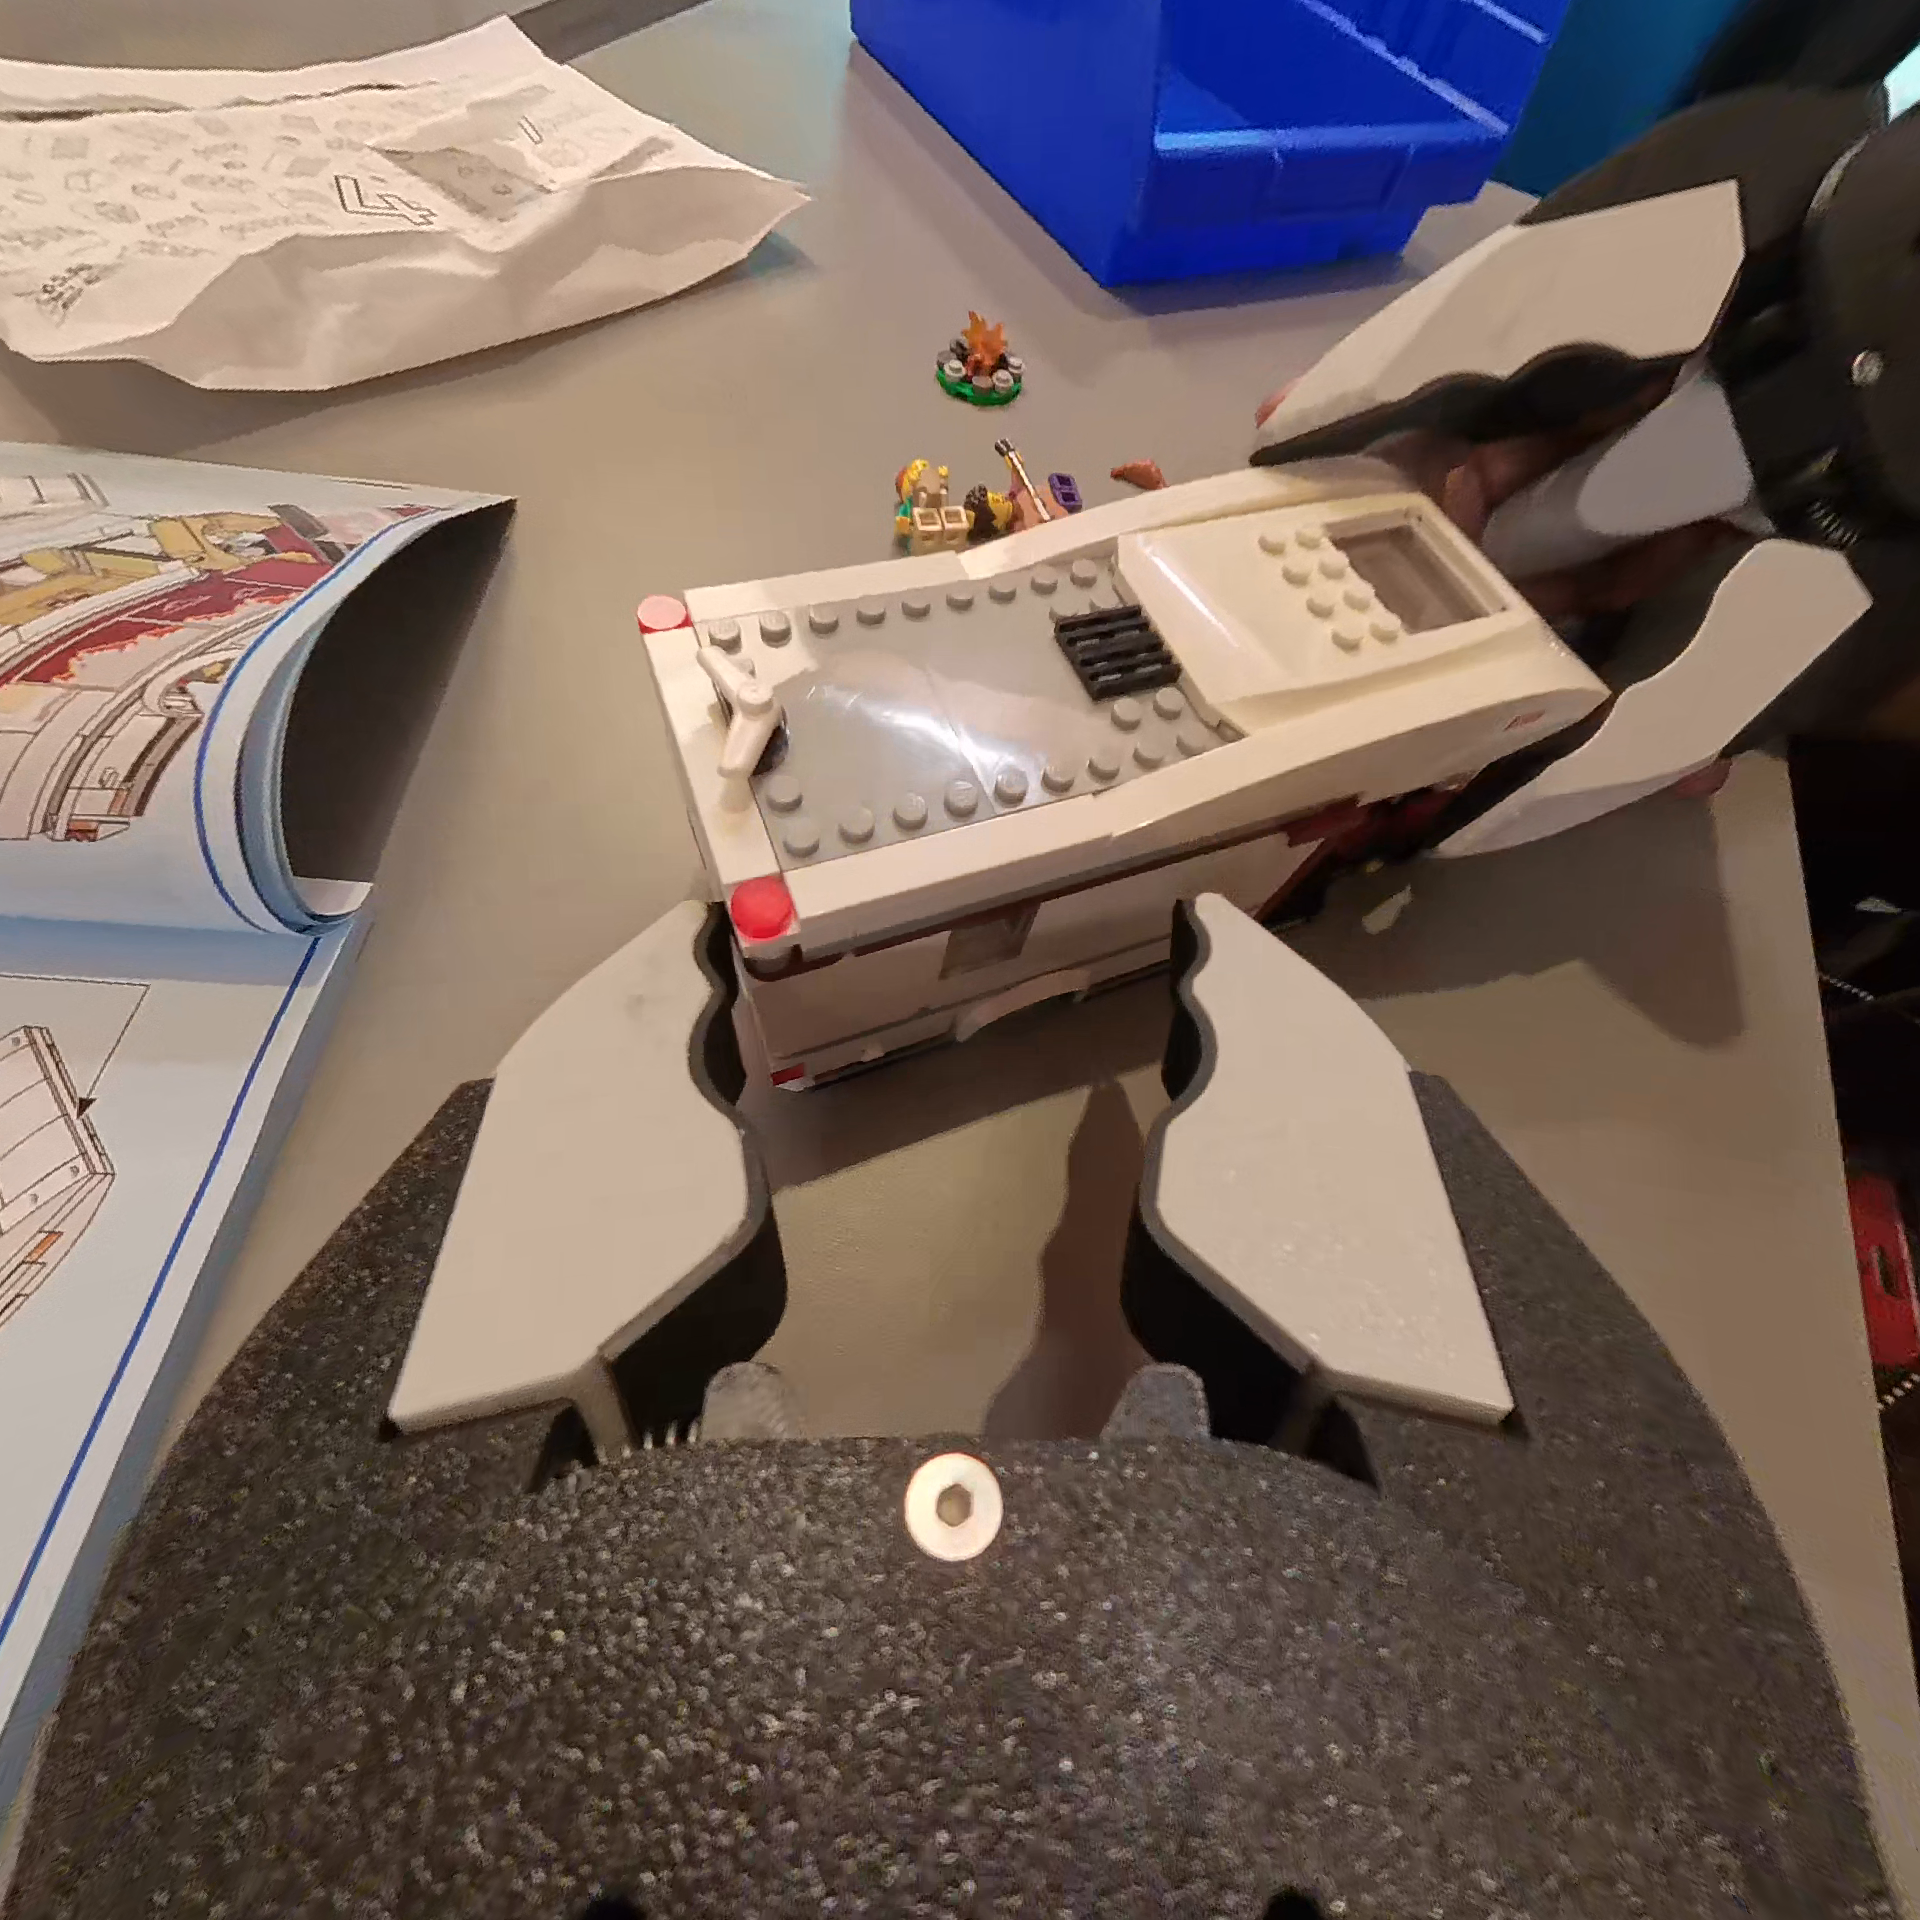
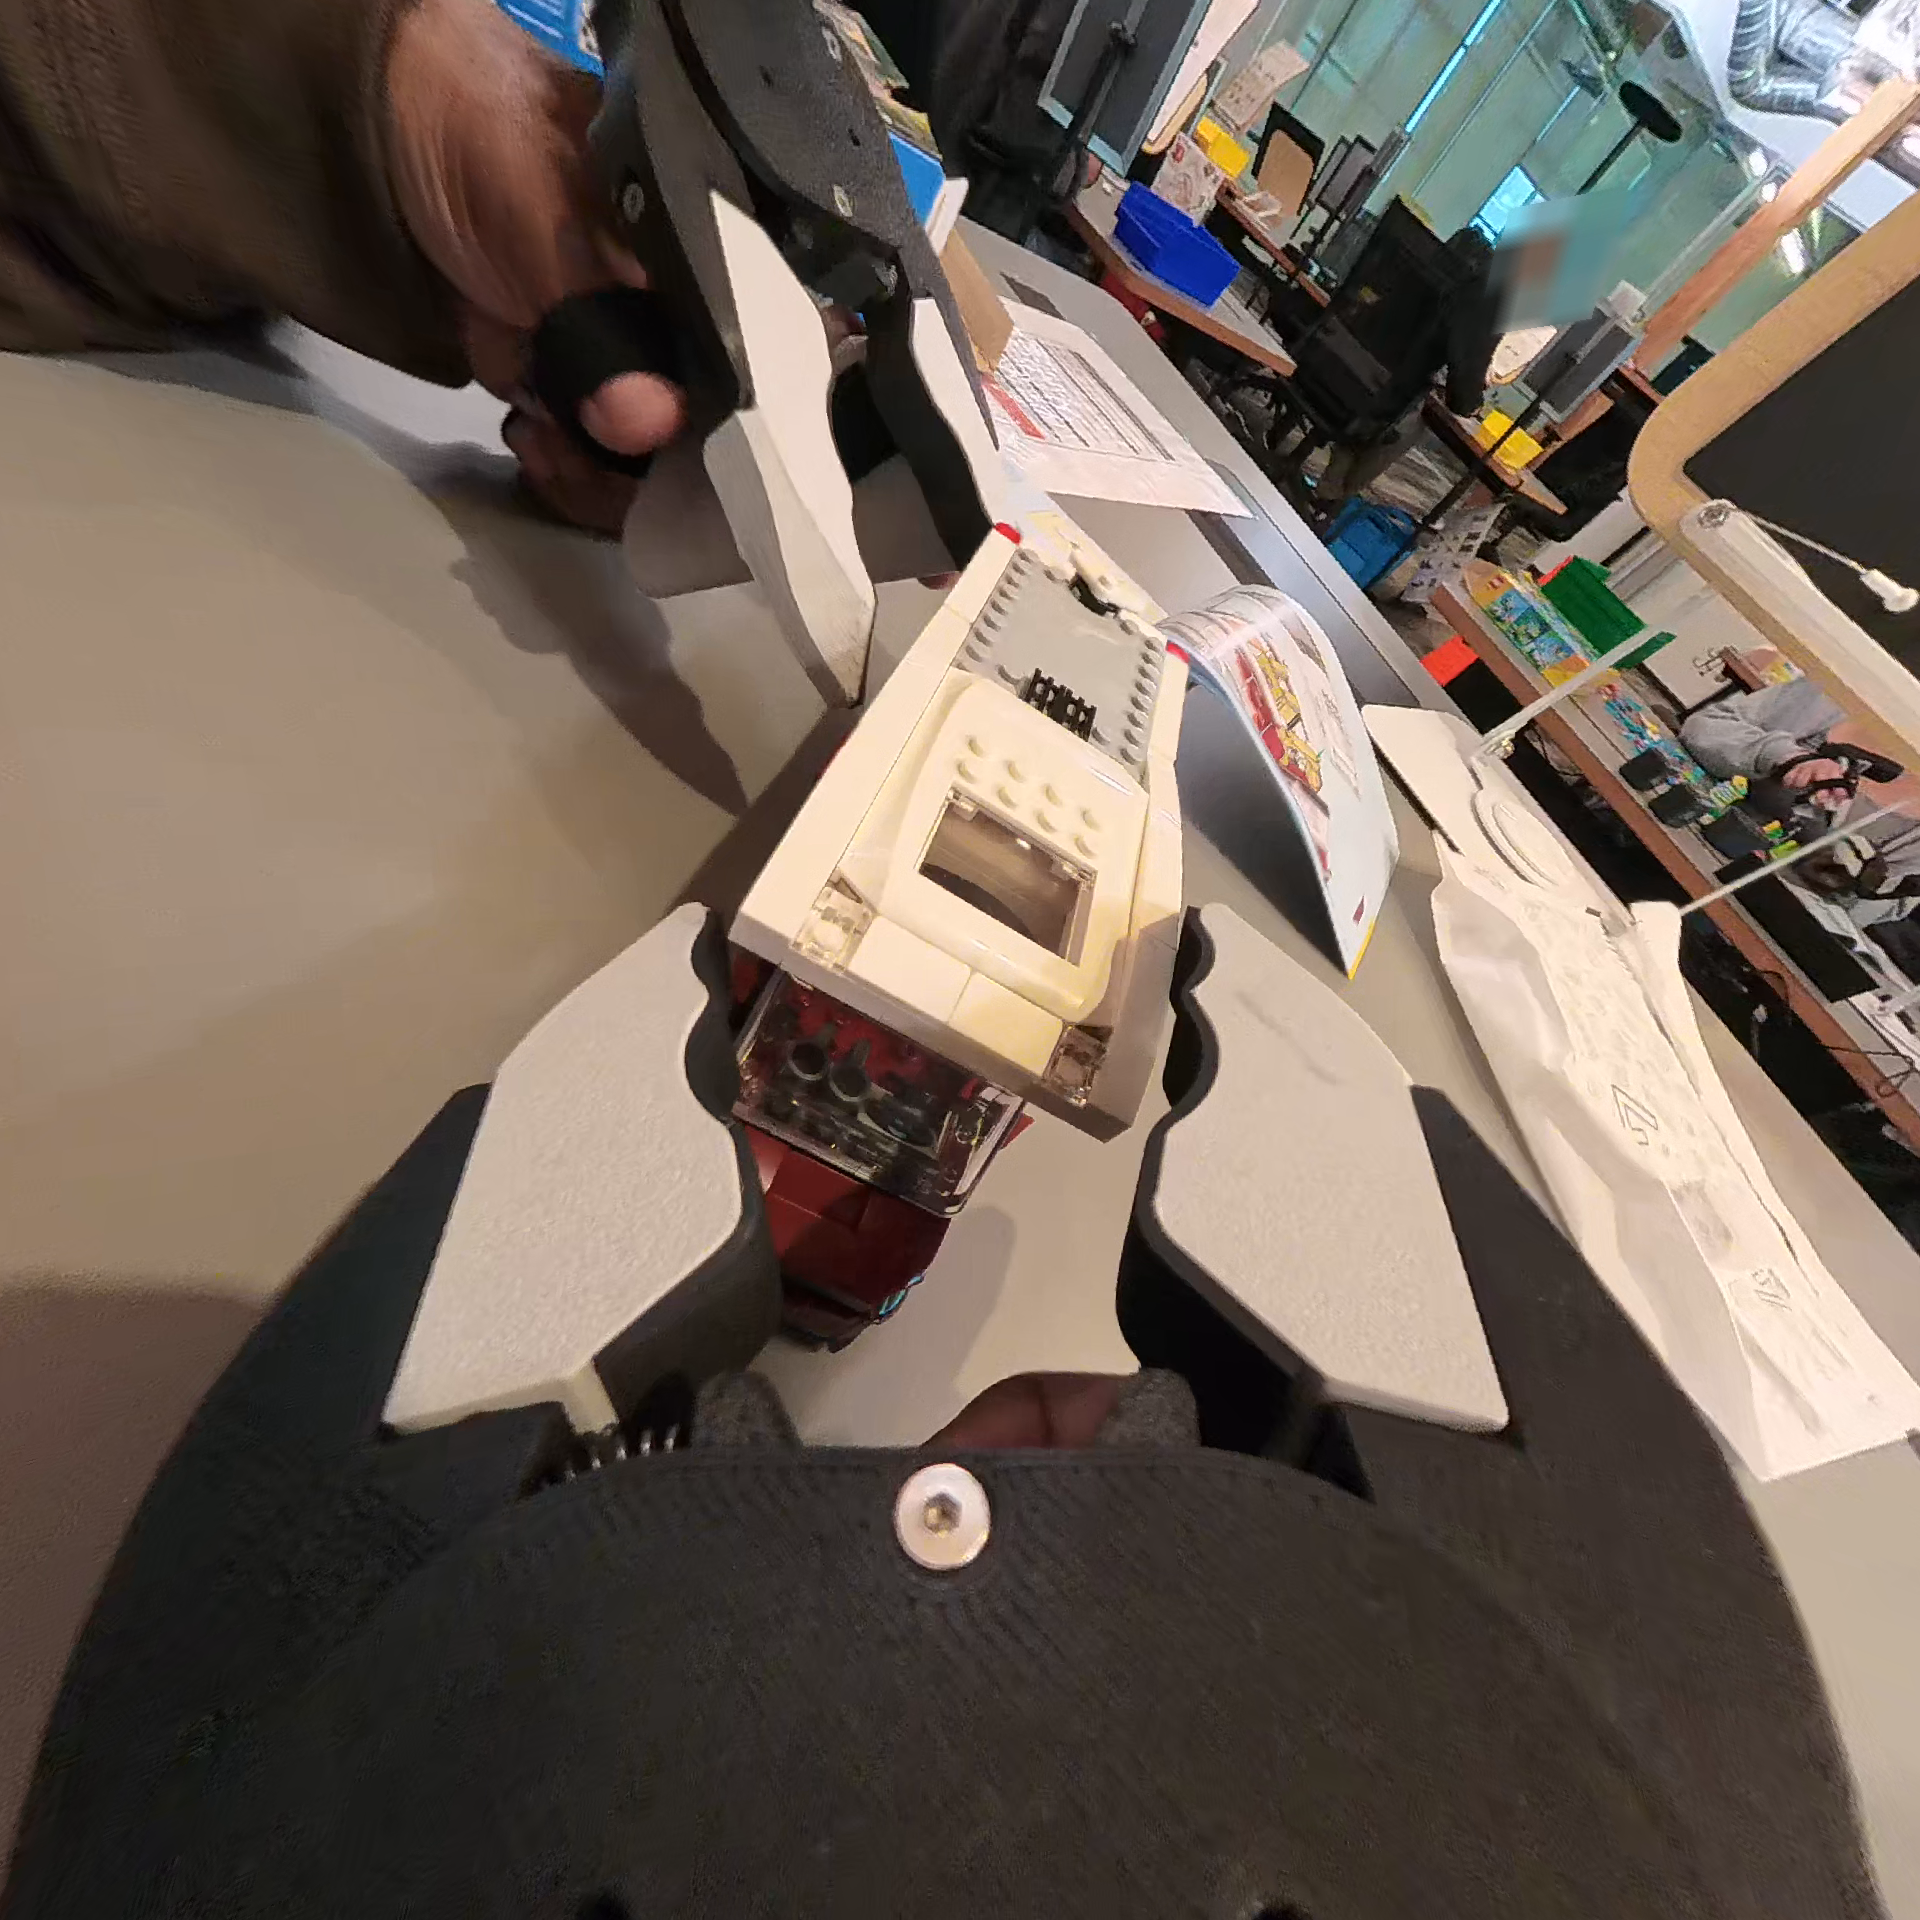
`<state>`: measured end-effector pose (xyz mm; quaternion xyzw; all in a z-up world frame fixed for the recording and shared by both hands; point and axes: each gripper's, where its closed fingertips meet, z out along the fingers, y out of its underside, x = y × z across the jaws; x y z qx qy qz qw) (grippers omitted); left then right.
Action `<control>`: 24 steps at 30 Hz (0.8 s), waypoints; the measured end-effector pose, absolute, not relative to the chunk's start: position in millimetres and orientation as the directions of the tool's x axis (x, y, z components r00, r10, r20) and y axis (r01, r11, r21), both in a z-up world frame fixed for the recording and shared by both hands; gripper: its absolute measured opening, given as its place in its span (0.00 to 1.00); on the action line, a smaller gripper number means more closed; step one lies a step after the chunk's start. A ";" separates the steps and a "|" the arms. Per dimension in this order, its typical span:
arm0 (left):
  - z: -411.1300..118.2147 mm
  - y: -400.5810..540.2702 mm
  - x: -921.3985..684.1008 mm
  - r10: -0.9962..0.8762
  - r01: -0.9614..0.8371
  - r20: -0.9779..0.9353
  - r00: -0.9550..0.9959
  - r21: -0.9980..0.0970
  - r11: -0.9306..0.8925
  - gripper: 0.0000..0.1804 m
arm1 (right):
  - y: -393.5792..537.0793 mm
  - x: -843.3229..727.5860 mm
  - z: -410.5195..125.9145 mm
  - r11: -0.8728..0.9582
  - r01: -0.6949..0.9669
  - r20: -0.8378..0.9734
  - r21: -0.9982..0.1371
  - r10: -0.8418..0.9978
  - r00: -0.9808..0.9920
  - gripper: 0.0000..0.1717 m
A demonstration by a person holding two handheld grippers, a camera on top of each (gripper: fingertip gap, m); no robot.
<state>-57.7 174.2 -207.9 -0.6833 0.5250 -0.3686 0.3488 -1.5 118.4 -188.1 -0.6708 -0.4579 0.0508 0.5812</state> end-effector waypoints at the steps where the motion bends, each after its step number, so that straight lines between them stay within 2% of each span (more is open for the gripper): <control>1: -208.7 171.3 -57.8 -0.978 -0.470 0.122 0.166 -0.862 -0.188 0.43 | 114.2 -0.6 -187.7 0.094 0.546 0.455 -0.833 0.678 0.578 0.47; 4: -211.6 159.6 -56.9 -0.986 -0.498 0.084 0.143 -0.855 -0.145 0.46 | 103.5 0.0 -186.6 0.095 0.529 0.438 -0.843 0.690 0.575 0.47; 7: -216.6 147.5 -56.6 -0.986 -0.531 0.057 0.158 -0.837 -0.134 0.58 | 100.4 -2.7 -186.2 0.097 0.520 0.430 -0.849 0.699 0.571 0.46; 9: -220.1 145.9 -56.7 -0.976 -0.545 0.017 0.217 -0.827 -0.135 0.63 | 99.3 -5.8 -185.6 0.097 0.516 0.425 -0.851 0.705 0.569 0.46; 14: -224.4 146.9 -55.6 -0.914 -0.547 -0.038 0.404 -0.810 -0.209 0.68 | 98.2 -10.5 -183.5 0.081 0.499 0.404 -0.863 0.702 0.586 0.45; 20: -229.2 139.8 -53.0 -0.903 -0.570 -0.050 0.426 -0.790 -0.225 0.75 | 93.3 -12.3 -182.2 0.065 0.489 0.393 -0.870 0.690 0.608 0.45; 24: -229.0 135.6 -53.5 -0.904 -0.568 -0.047 0.424 -0.791 -0.225 0.75 | 89.3 -13.1 -181.8 0.054 0.477 0.376 -0.877 0.695 0.613 0.45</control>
